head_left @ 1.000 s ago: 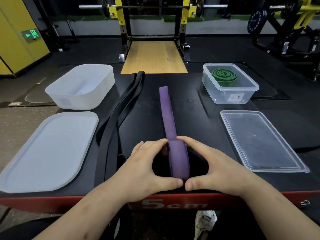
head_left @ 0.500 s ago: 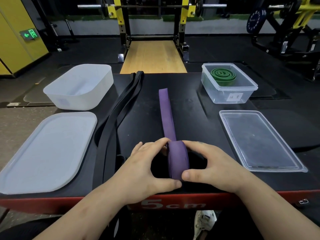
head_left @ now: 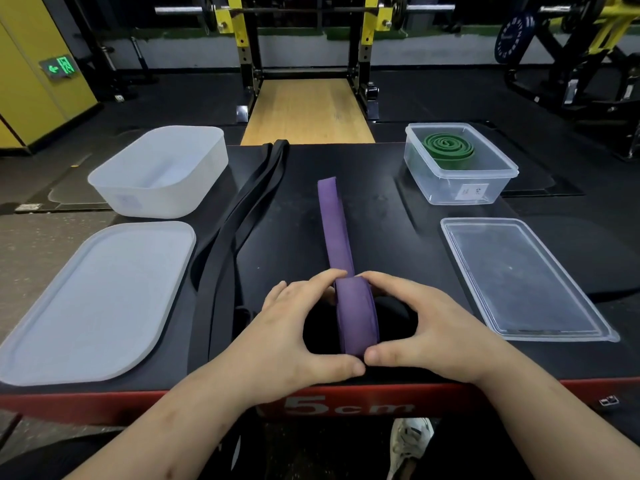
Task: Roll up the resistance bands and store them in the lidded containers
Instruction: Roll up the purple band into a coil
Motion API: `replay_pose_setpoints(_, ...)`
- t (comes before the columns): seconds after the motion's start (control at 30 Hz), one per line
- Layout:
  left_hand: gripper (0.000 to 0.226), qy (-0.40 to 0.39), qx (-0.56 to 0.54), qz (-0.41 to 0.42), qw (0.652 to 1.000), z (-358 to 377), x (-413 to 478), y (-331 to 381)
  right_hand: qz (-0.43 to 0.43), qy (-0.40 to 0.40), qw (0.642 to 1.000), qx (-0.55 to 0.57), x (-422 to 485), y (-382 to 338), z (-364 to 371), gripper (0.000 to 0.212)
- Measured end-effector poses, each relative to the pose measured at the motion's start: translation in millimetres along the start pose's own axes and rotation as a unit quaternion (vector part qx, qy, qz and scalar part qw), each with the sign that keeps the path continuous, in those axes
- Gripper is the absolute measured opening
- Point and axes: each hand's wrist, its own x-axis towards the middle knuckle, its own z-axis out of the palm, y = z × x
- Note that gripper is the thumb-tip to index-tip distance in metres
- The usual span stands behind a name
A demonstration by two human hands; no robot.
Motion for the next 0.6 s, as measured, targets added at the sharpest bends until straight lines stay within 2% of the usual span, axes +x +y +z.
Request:
replay_pose_setpoints(0.1,0.105,0.003,0.008,0.001,1.0,-0.2,1.2,2.4,0.0,0.006,1.0,-0.001,1.0,-1.1,1.6,0.086)
replay_pose_setpoints(0.2,0.097,0.022,0.007,0.007,1.0,1.2,2.7,2.3,-0.004,0.005,1.0,0.009,1.5,-1.7,1.7,0.078)
replay_pose_setpoints(0.37,0.081,0.043,0.022,0.008,0.999,3.0,6.9,0.5,-0.006,-0.024,1.0,-0.017,0.1,0.6,-0.4,0.102)
replay_pose_setpoints(0.47,0.068,0.037,0.011,-0.003,0.999,0.6,9.0,0.6,-0.003,-0.018,0.999,-0.028,2.5,0.1,1.8,0.102)
replay_pose_setpoints(0.5,0.071,0.036,0.006,-0.006,0.999,0.4,8.9,0.0,-0.001,-0.011,1.0,-0.021,3.6,-0.2,2.4,0.098)
replay_pose_setpoints(0.6,0.098,0.027,-0.012,-0.016,0.999,-0.1,5.5,-2.1,0.007,-0.005,1.0,-0.002,4.3,-1.2,1.7,0.093)
